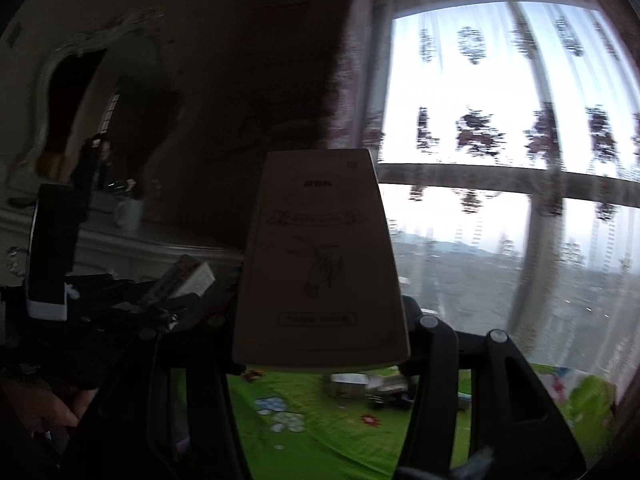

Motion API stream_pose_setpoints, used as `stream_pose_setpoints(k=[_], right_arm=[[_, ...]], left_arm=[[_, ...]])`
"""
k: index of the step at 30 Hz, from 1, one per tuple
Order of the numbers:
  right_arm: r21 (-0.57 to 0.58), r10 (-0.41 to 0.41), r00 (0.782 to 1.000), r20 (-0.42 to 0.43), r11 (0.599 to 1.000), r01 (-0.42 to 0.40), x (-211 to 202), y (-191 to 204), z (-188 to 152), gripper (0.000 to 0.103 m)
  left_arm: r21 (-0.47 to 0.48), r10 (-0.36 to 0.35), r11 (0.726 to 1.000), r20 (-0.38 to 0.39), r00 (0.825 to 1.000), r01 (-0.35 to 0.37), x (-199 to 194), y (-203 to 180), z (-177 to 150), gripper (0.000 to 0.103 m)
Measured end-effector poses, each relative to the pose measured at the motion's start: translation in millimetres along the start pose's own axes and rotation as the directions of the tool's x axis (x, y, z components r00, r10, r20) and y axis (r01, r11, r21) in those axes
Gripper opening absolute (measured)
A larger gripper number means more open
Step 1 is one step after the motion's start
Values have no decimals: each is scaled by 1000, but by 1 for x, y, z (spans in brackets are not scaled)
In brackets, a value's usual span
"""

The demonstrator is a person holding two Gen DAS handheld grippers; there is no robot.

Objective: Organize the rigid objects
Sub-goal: 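Lift both held boxes and carry them over the bin, then open both tools to drop the boxes into the bin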

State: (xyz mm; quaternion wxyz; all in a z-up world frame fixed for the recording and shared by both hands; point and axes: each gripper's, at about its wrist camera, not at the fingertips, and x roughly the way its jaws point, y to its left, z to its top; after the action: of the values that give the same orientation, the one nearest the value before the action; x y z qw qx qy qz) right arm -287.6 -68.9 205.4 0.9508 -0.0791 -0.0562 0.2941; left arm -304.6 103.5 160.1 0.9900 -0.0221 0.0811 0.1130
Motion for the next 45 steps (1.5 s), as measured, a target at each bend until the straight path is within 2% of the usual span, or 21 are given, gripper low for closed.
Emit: stream_pose_setpoints(k=[4,9,14,22,24,29,32,35,39,41,45], right_arm=[[-28,91,996,-7,995,-92,11,26,1,55],[-50,231,972,-44,971,-233,27,61,0,55],[-39,352,930,-107,933,-358,45,91,-1,55],[-42,466,856,-226,873,-486,63,134,-12,55],[-29,488,831,-266,858,-513,67,141,-18,55],[-6,520,770,-369,827,-562,70,161,-40,55],[-8,522,753,-400,820,-573,72,167,-47,55],[-8,528,723,-447,805,-593,75,176,-58,55],[20,552,650,-522,770,-638,87,195,-79,55],[38,563,606,-561,749,-661,92,205,-92,55],[11,558,568,-605,719,-695,93,221,-110,55]], left_arm=[[-24,67,997,-21,998,-67,-10,28,-6,34],[-73,148,985,-85,985,-154,-21,65,-19,34],[-116,207,966,-179,962,-230,-29,95,-38,34],[-202,211,935,-343,916,-291,-26,129,-75,34],[-226,208,923,-386,899,-311,-25,138,-84,34],[-246,216,893,-501,838,-377,-16,157,-108,34],[-245,220,879,-553,803,-409,-10,167,-120,34],[-228,220,875,-600,769,-428,-2,174,-130,34],[-219,227,863,-636,738,-454,3,186,-139,34],[-215,230,857,-654,721,-468,7,193,-144,34],[-227,225,836,-689,689,-500,17,207,-152,34]])
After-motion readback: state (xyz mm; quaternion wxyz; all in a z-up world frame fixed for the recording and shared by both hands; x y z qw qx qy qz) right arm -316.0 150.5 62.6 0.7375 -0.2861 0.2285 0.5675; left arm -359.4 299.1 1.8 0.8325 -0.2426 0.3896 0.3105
